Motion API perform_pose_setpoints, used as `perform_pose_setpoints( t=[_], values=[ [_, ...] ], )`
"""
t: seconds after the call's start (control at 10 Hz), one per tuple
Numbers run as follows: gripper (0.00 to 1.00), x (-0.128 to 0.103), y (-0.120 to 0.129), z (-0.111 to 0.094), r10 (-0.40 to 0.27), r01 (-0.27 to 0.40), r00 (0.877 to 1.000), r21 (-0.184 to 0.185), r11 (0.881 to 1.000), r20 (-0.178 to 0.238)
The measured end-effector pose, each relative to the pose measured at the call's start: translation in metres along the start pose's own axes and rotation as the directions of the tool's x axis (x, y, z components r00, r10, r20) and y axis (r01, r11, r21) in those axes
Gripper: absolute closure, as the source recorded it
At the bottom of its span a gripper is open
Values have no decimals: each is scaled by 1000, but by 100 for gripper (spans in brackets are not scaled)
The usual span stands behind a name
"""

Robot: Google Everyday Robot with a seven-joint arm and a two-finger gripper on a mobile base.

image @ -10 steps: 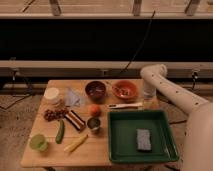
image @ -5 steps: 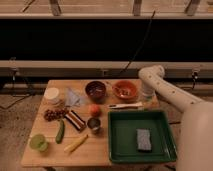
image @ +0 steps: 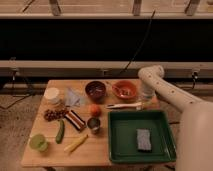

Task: Place brush in tray

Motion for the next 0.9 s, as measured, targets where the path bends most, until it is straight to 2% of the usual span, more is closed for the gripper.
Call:
perform_pose_setpoints(
  t=[0.5,0.7,0.9],
  values=[
    [100,-9,-9,-71,-35,32,999,92,995,26],
    [100,-11,-1,-102,-62,56,997,123,991,43],
    [100,-15,25,-119,-91,81,994,134,988,67]
  ],
)
